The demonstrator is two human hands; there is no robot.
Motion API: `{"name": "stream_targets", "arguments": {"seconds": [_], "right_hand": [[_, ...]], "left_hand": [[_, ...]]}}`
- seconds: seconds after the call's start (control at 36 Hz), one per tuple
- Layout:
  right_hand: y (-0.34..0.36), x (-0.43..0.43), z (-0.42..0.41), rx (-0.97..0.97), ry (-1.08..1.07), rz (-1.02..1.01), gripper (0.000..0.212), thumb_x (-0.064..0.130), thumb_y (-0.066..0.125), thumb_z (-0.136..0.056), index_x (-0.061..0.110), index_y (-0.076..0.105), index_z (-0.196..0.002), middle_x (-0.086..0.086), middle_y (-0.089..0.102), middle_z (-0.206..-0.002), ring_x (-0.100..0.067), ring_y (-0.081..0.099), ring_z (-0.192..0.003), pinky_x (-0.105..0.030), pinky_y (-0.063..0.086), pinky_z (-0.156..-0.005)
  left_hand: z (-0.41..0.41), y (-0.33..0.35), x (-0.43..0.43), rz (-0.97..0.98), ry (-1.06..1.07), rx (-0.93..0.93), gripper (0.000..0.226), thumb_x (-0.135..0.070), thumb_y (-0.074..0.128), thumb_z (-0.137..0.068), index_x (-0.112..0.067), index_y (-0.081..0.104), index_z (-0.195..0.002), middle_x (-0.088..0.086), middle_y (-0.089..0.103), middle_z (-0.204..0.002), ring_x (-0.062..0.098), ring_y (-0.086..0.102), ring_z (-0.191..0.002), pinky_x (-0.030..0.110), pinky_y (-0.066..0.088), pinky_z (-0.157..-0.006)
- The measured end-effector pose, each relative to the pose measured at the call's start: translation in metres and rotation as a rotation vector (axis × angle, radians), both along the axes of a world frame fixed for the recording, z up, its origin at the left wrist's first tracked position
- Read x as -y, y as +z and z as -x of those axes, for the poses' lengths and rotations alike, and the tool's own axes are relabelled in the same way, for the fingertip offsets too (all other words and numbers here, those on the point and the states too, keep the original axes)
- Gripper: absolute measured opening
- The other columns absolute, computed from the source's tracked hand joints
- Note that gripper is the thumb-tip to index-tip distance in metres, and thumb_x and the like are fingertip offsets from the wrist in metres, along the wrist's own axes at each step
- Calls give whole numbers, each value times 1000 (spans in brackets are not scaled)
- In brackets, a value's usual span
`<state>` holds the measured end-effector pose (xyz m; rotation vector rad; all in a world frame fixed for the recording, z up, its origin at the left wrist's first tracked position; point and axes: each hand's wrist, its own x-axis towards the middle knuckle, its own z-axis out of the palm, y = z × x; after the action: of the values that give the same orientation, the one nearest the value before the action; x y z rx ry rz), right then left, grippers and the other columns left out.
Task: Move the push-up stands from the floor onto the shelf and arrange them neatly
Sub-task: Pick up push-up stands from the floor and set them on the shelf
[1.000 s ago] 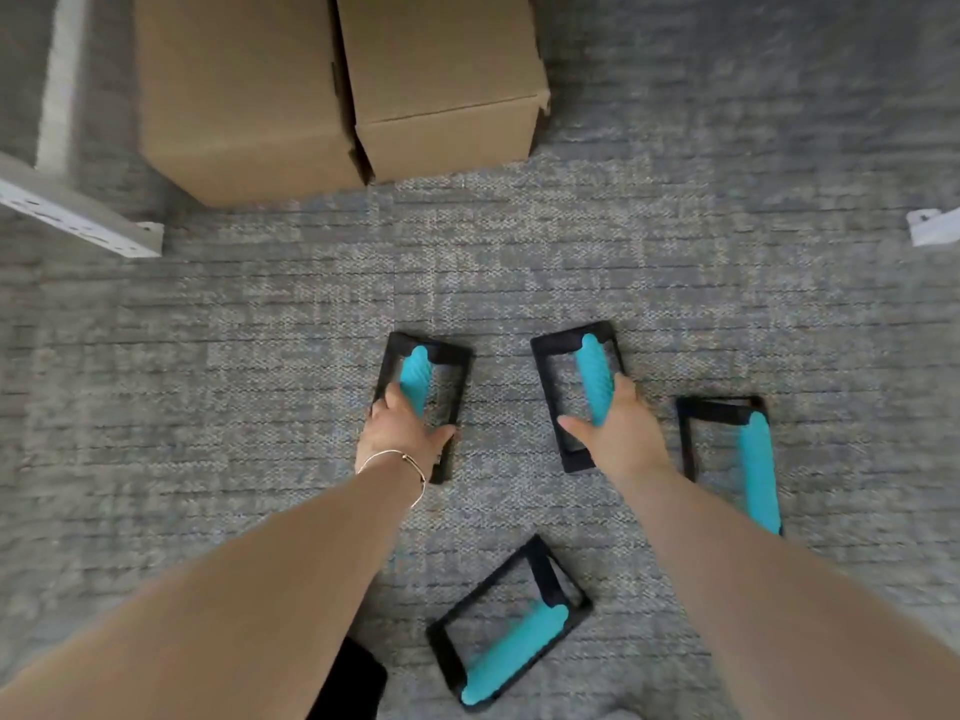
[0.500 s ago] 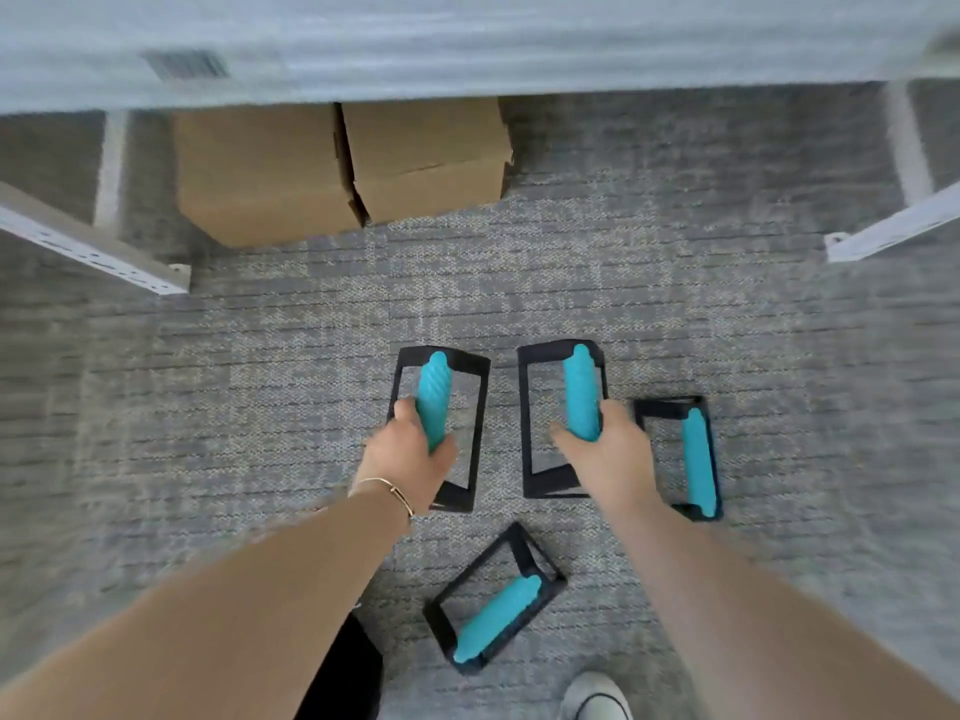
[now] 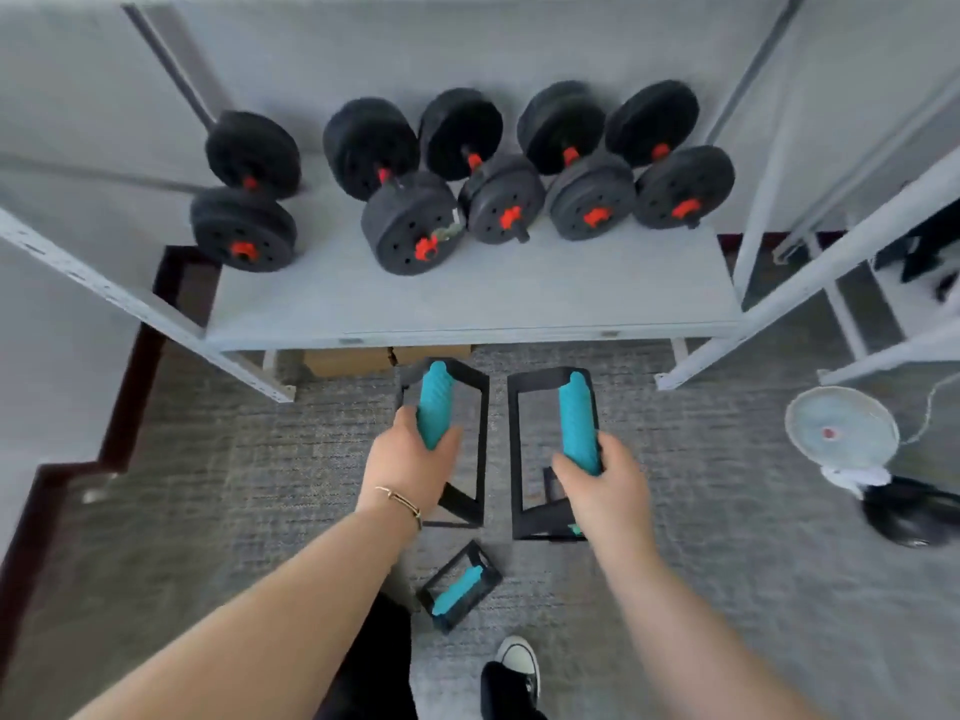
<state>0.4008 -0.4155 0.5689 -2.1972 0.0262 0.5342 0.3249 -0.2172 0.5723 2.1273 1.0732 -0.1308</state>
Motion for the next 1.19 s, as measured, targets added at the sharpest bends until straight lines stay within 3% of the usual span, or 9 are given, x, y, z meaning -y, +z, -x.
{"name": "stream_targets", "arguments": {"seconds": [0.11,0.25,0.36,0.53,0.83,1.06,1.19], "right_hand": [[86,4,-16,85,30,-74,18,38,65,-79,31,57,-93,5,61,-72,-5,54,-54,-16,34,-43],[184,4,-48,243,44,-115,14,34,65,-78,30,51,-80,5,58,-70,-4,51,-53,-19,35,-43],[249,2,-73,348,20,-147,13,33,64,-76,29,55,-85,4,59,-71,-9,54,-56,-23,35,-46],[317,-19,-111,483,23,-196,14,34,64,-76,27,56,-86,1,61,-69,-14,56,-54,-25,37,-43],[364,-113,-198,549,-3,-196,15,28,62,-76,23,48,-74,4,51,-64,-11,46,-50,-25,30,-43],[373,-204,-292,479,-63,-119,15,32,61,-74,22,51,-79,3,57,-68,-14,53,-56,-28,37,-49],[370,-254,-342,408,-83,-42,13,30,58,-72,20,53,-80,3,57,-69,-15,53,-56,-28,39,-51]], "left_hand": [[-11,88,17,-79,13,107,39,-51,53,-86,-20,50,-108,-9,56,-74,5,54,-60,20,34,-44],[-32,176,26,-174,42,216,45,-53,53,-85,-20,51,-116,-8,57,-75,10,57,-65,28,41,-52],[-51,235,26,-236,59,298,47,-53,53,-85,-20,49,-119,-7,56,-76,10,56,-64,27,40,-50],[-83,305,6,-285,78,470,31,-51,56,-86,-26,44,-99,-8,58,-72,8,58,-60,24,46,-46],[-185,357,-92,-290,122,582,30,-49,54,-86,-21,50,-97,-3,58,-73,13,57,-58,24,38,-43],[-289,367,-188,-203,83,494,29,-45,51,-84,-17,49,-90,5,61,-73,25,65,-60,40,58,-58],[-340,362,-233,-149,56,429,30,-45,52,-87,-16,49,-94,5,60,-79,23,65,-62,36,58,-57]]}}
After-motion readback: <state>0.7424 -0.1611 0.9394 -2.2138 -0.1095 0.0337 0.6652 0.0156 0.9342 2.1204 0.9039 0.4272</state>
